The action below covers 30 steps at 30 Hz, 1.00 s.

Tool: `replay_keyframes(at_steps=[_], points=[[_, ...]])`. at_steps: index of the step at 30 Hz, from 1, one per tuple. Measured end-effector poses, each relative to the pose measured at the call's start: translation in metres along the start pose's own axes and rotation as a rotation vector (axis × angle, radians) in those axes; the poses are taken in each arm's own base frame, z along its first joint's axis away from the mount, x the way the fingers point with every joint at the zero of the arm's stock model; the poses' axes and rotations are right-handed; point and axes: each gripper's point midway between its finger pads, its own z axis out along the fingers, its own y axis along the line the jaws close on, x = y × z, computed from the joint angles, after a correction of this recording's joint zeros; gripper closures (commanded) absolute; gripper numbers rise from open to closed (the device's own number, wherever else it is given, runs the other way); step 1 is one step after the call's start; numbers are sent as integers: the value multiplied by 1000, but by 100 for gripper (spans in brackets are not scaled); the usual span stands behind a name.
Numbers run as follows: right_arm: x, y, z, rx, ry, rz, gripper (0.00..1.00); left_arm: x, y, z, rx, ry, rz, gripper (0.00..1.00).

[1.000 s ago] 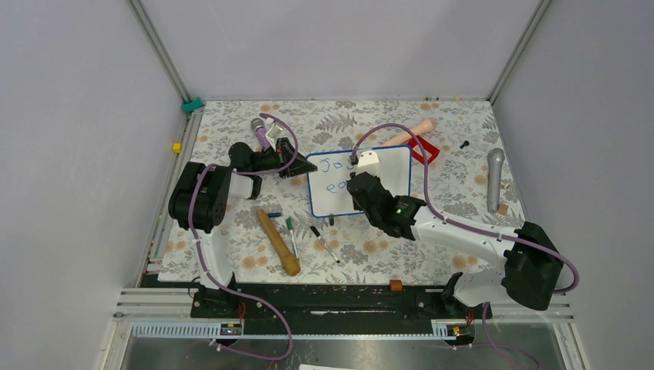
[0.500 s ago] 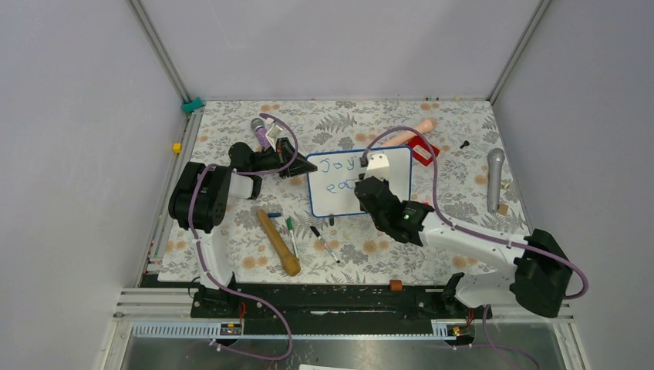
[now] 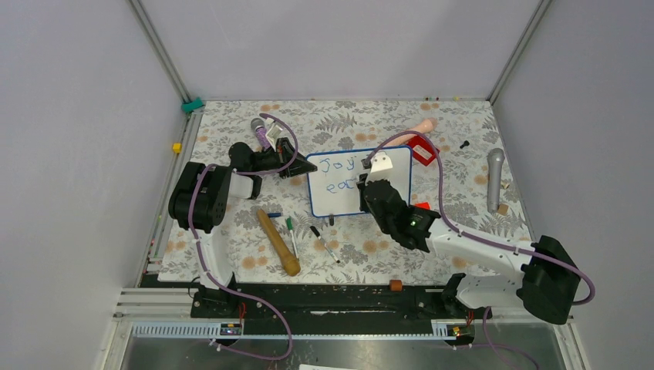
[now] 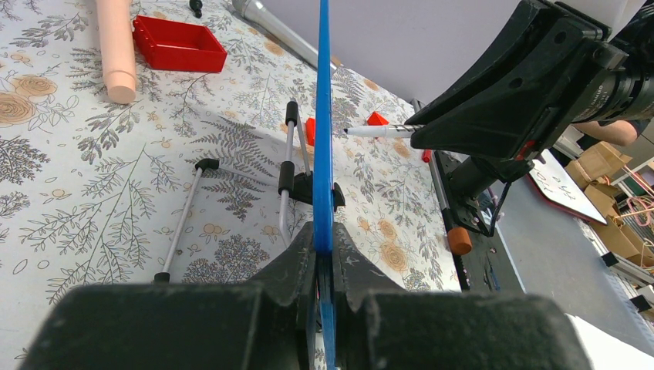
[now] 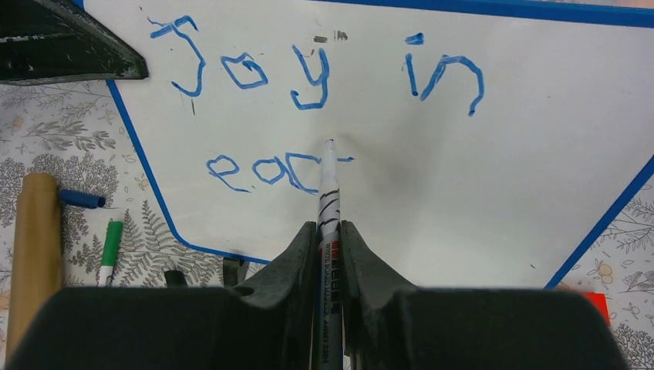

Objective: Write a sentence on the whiteboard

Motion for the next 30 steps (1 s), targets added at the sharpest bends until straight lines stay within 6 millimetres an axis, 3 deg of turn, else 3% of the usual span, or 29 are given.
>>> replay_keyframes(at_steps=[11, 30], points=[[-4, 7, 8, 7, 23, -19, 100, 0, 0, 0, 0, 0, 0, 100], [9, 1, 12, 64, 90, -44, 100, 0, 0, 0, 0, 0, 0, 100]])
